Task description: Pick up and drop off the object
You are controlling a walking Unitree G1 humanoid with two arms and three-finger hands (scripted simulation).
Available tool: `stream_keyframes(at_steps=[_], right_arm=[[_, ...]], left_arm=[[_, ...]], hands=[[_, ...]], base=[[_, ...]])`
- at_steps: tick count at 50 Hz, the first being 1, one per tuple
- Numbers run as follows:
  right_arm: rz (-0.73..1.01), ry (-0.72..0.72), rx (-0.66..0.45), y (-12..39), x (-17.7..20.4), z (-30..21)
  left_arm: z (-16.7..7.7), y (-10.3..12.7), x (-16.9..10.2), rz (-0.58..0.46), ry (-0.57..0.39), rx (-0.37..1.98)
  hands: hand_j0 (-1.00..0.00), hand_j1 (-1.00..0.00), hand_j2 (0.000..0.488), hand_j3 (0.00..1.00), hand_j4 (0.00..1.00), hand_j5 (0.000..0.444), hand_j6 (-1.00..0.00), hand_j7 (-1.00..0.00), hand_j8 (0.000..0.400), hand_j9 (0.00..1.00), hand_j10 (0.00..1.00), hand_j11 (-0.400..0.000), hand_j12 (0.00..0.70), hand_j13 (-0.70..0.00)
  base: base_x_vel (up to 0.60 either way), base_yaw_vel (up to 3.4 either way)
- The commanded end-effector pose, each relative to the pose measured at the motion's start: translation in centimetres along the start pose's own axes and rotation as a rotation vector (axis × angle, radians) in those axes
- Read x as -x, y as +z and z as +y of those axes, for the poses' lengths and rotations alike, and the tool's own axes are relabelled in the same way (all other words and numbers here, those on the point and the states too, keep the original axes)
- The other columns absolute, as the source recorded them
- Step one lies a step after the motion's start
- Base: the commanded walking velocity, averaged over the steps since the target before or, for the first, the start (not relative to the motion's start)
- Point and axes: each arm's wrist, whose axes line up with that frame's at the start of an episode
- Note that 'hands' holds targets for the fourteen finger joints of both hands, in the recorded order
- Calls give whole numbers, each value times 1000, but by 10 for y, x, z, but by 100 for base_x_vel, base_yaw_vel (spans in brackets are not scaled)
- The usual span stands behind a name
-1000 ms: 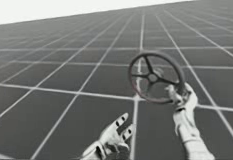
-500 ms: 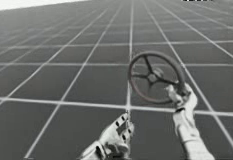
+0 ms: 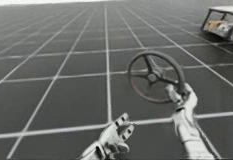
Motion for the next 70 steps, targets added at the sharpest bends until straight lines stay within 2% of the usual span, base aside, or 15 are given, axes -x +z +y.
stream_keyframes(at_steps=[1,70], right_arm=[[-26,15,-39,7,-1,2],[-26,15,-39,7,-1,2]], left_arm=[[-6,2,0,-1,-2,-25],[-6,2,0,-1,-2,-25]], hands=[[0,0,0,1000,1000,0,0,0,0,1000,1000,-400,0,-700],[0,0,0,1000,1000,0,0,0,0,1000,1000,-400,0,-700]], base=[[40,-40],[48,-24]])
